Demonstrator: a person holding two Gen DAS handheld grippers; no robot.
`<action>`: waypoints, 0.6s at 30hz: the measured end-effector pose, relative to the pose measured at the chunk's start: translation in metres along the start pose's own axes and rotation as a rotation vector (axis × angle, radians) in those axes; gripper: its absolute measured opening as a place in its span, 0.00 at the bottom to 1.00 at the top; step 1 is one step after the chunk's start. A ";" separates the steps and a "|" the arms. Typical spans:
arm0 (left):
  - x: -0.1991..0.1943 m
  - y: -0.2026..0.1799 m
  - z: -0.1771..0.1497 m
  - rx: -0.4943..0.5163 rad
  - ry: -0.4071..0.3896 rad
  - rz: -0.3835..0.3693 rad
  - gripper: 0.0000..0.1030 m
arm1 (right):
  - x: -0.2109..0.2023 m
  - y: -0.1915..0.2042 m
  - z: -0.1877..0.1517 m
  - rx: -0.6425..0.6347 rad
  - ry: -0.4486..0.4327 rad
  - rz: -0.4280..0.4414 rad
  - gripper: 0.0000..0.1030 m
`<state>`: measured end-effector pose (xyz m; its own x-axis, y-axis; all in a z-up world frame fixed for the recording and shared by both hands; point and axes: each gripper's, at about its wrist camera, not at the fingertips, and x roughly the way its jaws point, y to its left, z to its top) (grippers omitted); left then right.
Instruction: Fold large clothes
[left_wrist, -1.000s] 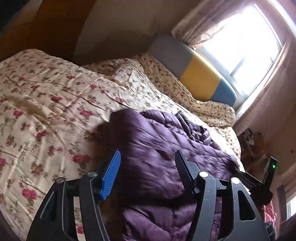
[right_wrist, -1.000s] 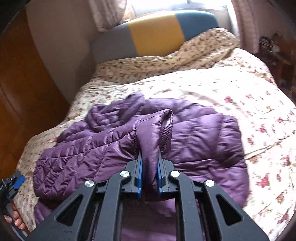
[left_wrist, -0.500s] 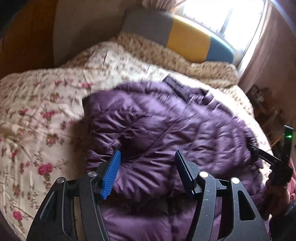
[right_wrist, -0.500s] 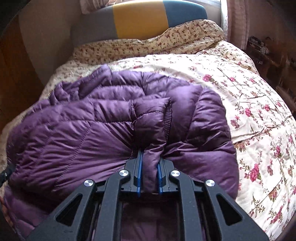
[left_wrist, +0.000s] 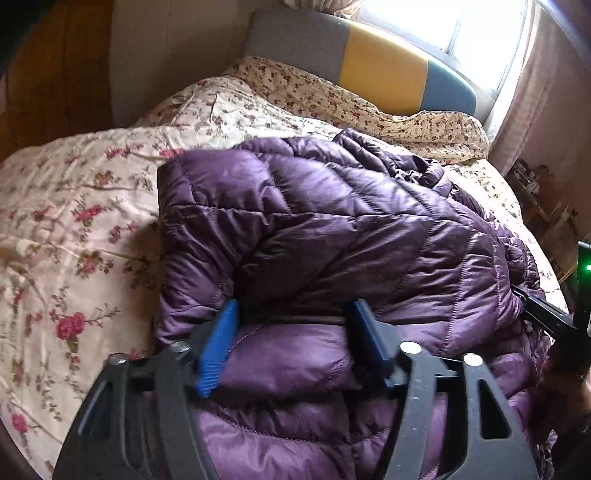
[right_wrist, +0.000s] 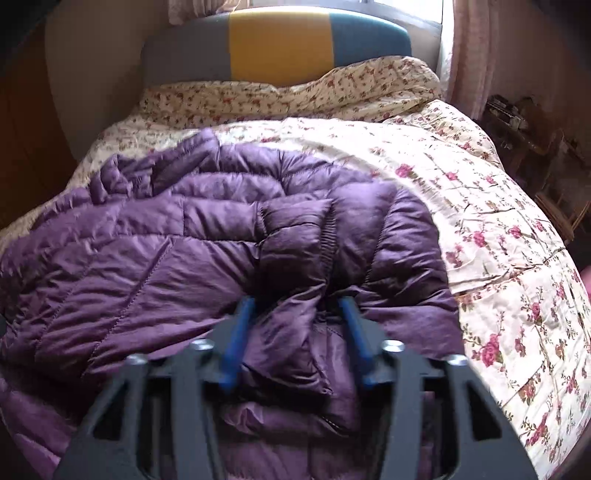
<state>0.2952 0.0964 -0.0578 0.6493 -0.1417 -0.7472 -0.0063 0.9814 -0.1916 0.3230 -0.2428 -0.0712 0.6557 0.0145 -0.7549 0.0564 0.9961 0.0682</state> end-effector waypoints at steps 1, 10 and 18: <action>-0.006 -0.003 0.001 0.003 -0.014 0.007 0.76 | -0.004 0.001 0.001 0.000 -0.011 0.002 0.51; -0.034 -0.014 0.013 0.033 -0.090 0.005 0.78 | -0.045 0.024 0.014 -0.024 -0.137 0.059 0.58; -0.036 -0.018 0.027 0.047 -0.118 -0.005 0.78 | -0.035 0.074 0.036 -0.095 -0.121 0.192 0.75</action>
<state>0.2928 0.0873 -0.0103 0.7341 -0.1334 -0.6658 0.0312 0.9861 -0.1632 0.3312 -0.1726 -0.0162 0.7331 0.1994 -0.6502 -0.1452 0.9799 0.1367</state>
